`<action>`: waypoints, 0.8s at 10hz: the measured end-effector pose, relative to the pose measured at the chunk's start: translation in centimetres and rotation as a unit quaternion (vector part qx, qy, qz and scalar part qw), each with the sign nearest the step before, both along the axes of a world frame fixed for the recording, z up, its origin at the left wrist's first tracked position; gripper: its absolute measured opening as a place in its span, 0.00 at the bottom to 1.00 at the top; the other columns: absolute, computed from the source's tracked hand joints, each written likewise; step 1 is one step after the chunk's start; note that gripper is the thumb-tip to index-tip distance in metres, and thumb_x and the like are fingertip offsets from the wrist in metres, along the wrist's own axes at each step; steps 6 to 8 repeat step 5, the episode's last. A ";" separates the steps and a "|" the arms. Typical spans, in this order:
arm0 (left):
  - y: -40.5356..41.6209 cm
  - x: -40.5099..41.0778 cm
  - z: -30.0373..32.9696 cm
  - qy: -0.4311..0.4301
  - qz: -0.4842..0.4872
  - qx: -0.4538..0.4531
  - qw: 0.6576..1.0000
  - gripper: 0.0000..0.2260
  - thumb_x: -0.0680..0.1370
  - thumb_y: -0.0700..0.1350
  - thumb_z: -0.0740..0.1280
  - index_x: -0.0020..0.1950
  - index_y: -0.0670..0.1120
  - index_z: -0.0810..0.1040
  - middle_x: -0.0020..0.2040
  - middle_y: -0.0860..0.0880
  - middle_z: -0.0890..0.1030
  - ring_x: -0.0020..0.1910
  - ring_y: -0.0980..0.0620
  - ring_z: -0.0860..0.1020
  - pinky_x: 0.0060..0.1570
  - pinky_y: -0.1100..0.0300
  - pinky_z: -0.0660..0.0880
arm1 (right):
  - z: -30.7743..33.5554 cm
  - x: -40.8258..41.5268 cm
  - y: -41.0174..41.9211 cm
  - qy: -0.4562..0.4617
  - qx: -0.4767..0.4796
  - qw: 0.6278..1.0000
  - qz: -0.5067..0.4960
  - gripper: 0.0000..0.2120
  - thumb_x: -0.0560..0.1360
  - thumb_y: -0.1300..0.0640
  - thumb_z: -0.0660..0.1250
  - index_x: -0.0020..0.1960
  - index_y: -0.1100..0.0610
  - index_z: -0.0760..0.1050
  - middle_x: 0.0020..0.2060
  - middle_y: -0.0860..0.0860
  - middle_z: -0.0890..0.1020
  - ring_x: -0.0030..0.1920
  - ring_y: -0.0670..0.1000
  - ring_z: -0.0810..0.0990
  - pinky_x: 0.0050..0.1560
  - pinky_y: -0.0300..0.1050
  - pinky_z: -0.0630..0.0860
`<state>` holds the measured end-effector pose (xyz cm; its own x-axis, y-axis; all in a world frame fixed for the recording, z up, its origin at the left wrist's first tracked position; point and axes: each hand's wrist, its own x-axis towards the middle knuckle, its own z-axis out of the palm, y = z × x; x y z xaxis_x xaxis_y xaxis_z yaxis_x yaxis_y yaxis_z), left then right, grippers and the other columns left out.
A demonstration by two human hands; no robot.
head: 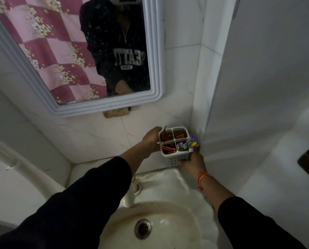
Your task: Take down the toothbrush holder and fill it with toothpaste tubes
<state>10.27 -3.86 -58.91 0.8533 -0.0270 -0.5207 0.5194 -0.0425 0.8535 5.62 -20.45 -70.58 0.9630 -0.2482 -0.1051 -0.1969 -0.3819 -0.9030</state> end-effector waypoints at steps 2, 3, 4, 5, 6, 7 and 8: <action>-1.1 -0.5 -0.6 0.007 0.021 -0.046 0.999 0.19 0.85 0.52 0.56 0.63 0.40 0.77 0.51 0.41 0.82 0.42 0.45 0.82 0.38 0.55 0.80 | -0.4 0.7 -0.3 0.006 0.004 0.999 -0.046 0.38 0.68 0.69 0.76 0.74 0.59 0.65 0.61 0.60 0.80 0.62 0.60 0.79 0.57 0.40 0.70; -0.9 -1.1 -0.5 0.001 -0.003 -0.005 1.000 0.21 0.84 0.54 0.56 0.66 0.40 0.76 0.61 0.41 0.81 0.50 0.43 0.82 0.44 0.55 0.77 | -0.6 -0.1 0.4 -0.008 0.008 0.998 -0.056 0.38 0.71 0.67 0.73 0.76 0.57 0.62 0.63 0.61 0.80 0.64 0.61 0.78 0.62 0.45 0.72; -0.6 -2.2 -0.2 -0.028 -0.048 0.108 0.993 0.22 0.82 0.55 0.58 0.65 0.40 0.76 0.63 0.41 0.80 0.59 0.41 0.79 0.52 0.50 0.77 | -0.2 -1.9 0.9 -0.027 0.012 0.997 -0.070 0.39 0.73 0.64 0.72 0.79 0.54 0.57 0.67 0.59 0.77 0.65 0.61 0.77 0.65 0.48 0.72; 0.2 -3.8 0.5 -0.092 -0.094 0.214 0.968 0.17 0.83 0.52 0.57 0.57 0.41 0.78 0.62 0.41 0.80 0.60 0.40 0.79 0.62 0.43 0.77 | -0.6 -4.1 2.3 -0.037 0.013 0.996 -0.074 0.36 0.72 0.61 0.73 0.76 0.54 0.62 0.67 0.57 0.77 0.66 0.60 0.77 0.65 0.49 0.73; 0.2 -3.8 0.5 -0.092 -0.094 0.214 0.968 0.17 0.83 0.52 0.57 0.57 0.41 0.78 0.62 0.41 0.80 0.60 0.40 0.79 0.62 0.43 0.77 | -0.6 -4.1 2.3 -0.037 0.013 0.996 -0.074 0.36 0.72 0.61 0.73 0.76 0.54 0.62 0.67 0.57 0.77 0.66 0.60 0.77 0.65 0.49 0.73; 0.2 -3.8 0.5 -0.092 -0.094 0.214 0.968 0.17 0.83 0.52 0.57 0.57 0.41 0.78 0.62 0.41 0.80 0.60 0.40 0.79 0.62 0.43 0.77 | -0.6 -4.1 2.3 -0.037 0.013 0.996 -0.074 0.36 0.72 0.61 0.73 0.76 0.54 0.62 0.67 0.57 0.77 0.66 0.60 0.77 0.65 0.49 0.73; 0.2 -3.8 0.5 -0.092 -0.094 0.214 0.968 0.17 0.83 0.52 0.57 0.57 0.41 0.78 0.62 0.41 0.80 0.60 0.40 0.79 0.62 0.43 0.77 | -0.6 -4.1 2.3 -0.037 0.013 0.996 -0.074 0.36 0.72 0.61 0.73 0.76 0.54 0.62 0.67 0.57 0.77 0.66 0.60 0.77 0.65 0.49 0.73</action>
